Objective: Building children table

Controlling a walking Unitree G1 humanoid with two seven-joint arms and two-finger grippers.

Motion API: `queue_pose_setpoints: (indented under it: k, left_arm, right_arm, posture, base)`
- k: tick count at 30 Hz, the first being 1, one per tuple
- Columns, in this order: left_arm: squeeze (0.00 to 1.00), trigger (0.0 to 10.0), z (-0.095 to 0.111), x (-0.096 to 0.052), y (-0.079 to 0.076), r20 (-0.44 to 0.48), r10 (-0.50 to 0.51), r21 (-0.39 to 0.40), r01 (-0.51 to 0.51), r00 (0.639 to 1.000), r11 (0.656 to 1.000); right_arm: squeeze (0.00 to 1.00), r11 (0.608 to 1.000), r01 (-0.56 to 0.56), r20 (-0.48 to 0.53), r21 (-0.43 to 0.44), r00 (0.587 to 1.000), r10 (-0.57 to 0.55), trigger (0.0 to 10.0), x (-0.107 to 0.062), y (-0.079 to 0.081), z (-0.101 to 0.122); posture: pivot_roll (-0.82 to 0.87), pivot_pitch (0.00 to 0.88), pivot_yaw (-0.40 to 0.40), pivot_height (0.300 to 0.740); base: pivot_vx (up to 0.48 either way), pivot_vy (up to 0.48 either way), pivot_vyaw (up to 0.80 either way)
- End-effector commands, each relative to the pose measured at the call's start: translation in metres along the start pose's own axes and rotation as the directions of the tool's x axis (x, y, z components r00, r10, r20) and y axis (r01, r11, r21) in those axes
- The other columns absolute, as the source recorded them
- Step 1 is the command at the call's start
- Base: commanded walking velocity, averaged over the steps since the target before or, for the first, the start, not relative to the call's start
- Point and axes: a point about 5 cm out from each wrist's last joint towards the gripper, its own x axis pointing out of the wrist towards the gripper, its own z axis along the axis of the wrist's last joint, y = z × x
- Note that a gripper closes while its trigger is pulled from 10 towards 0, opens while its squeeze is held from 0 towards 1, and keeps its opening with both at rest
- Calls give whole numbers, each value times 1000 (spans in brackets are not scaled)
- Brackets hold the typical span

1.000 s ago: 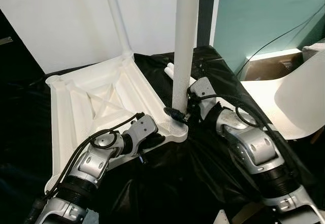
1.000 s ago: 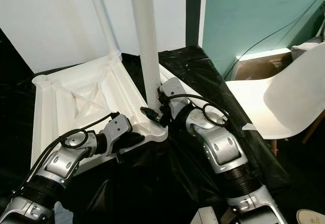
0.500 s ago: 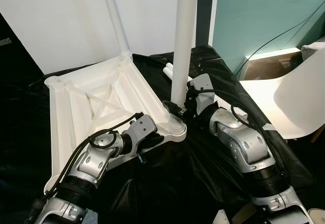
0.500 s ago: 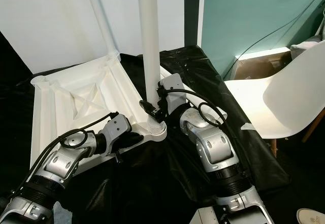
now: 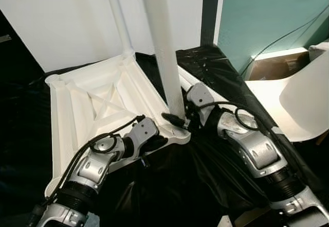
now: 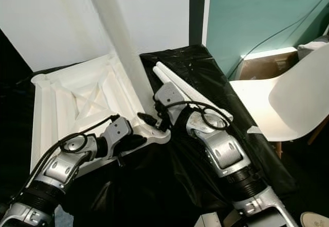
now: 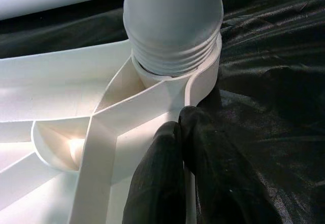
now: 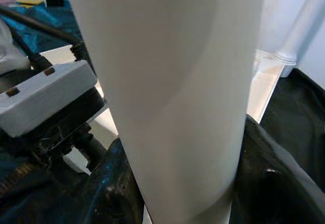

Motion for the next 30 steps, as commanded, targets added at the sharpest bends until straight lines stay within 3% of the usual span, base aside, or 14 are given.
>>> queue_pose_setpoints:
  k: [1, 5, 8, 14, 17, 20, 26, 30]
  left_arm:
    - [0, 10000, -14, 5, -8, -63, -43, -41, 40, 997, 998]
    - [0, 10000, -15, 5, -8, -64, -41, -40, 39, 997, 998]
    - [0, 10000, -16, 4, -8, -69, -40, -38, 37, 997, 999]
    - [0, 10000, -16, 3, -7, -70, -43, -36, 40, 997, 999]
    - [0, 10000, -15, 5, -7, -69, -51, -33, 49, 996, 998]
    - [0, 10000, -15, 6, -7, -68, -53, -32, 51, 996, 998]
    - [0, 10000, -14, 7, -7, -66, -58, -31, 56, 996, 998]
    - [0, 10000, -14, 7, -7, -66, -58, -31, 56, 996, 998]
  right_arm:
    - [0, 999, -23, -94, 24, 995, 25, 10000, -2, 5, -20]
    - [0, 998, -19, -94, 52, 995, 24, 10000, -3, 7, -22]
    - [0, 981, 28, -115, 192, 993, -6, 10000, -3, 9, -28]
    - [0, 944, 77, -135, 320, 990, -34, 10000, -2, 11, -32]
    - [0, 900, 117, -147, 420, 987, -60, 10000, -2, 10, -32]
    - [0, 893, 127, -153, 432, 986, -66, 10000, -2, 9, -32]
    - [0, 830, 161, -188, 534, 980, -69, 10000, -3, 2, -34]
    - [0, 825, 162, -190, 542, 979, -67, 10000, -3, 2, -34]
  posture:
    - [24, 0, 79, 740]
    - [24, 0, 80, 740]
    - [25, 0, 82, 740]
    - [22, 0, 87, 740]
    - [14, 0, 91, 740]
    - [8, 0, 93, 740]
    - [5, 0, 91, 740]
    - [5, 0, 91, 740]
  base:
    - [0, 0, 0]
    - [0, 0, 0]
    - [0, 0, 0]
    - [0, 0, 0]
    - [0, 0, 0]
    - [0, 0, 0]
    - [0, 0, 0]
    - [0, 0, 0]
